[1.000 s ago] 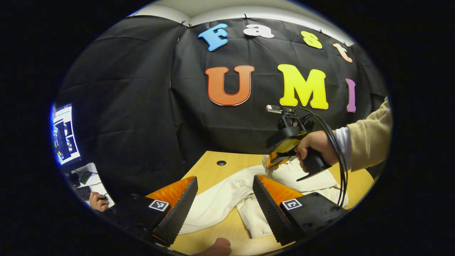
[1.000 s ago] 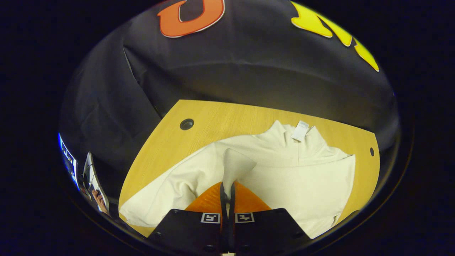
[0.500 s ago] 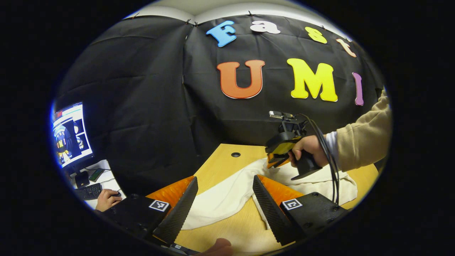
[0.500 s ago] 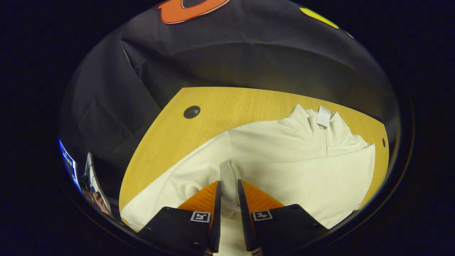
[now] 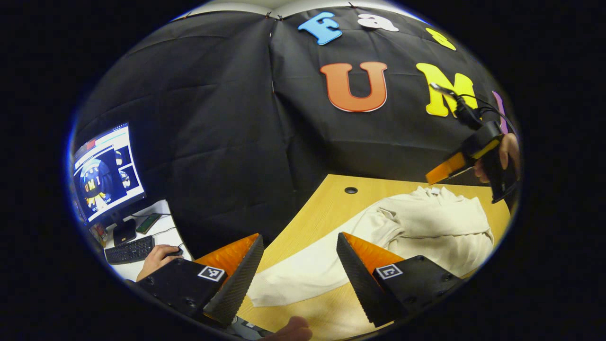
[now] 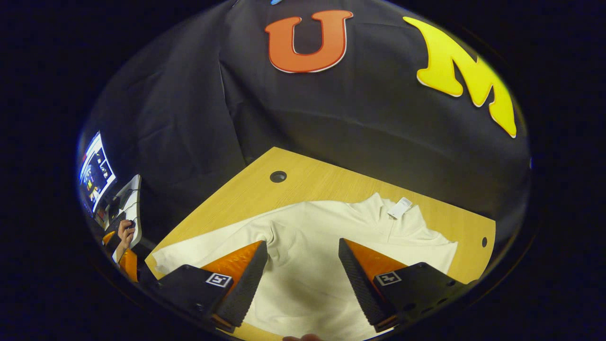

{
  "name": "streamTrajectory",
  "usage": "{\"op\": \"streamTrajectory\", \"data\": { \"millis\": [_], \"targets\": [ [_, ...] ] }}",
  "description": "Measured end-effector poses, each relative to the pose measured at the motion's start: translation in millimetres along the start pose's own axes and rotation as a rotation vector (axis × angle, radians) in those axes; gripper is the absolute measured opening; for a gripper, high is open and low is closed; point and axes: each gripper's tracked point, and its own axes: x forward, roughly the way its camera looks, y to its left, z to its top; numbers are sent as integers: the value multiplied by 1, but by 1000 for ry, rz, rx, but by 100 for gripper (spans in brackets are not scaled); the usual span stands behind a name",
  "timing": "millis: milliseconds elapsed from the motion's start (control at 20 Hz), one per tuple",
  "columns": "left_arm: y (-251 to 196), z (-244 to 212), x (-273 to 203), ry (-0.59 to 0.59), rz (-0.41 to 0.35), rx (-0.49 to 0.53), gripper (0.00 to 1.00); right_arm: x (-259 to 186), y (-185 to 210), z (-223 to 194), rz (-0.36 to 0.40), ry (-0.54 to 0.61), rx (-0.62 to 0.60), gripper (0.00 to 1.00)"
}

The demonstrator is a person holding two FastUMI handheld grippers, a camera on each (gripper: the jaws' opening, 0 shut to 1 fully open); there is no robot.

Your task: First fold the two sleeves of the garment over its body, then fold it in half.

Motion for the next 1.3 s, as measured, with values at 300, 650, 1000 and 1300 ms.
{"op": "streamTrajectory", "data": {
  "millis": [300,650,1000,1300],
  "targets": [
    [34,-72,13,230,185,-134,99,-74,-36,-47,23,19,67,96],
    [53,-121,25,410,301,-223,100,-104,-64,-129,7,96,57,96],
    [55,-165,32,582,344,-396,99,-98,-59,-155,10,158,-7,96],
    [50,-177,43,656,325,-515,98,-98,-47,-161,29,183,-28,96]
  ]
}}
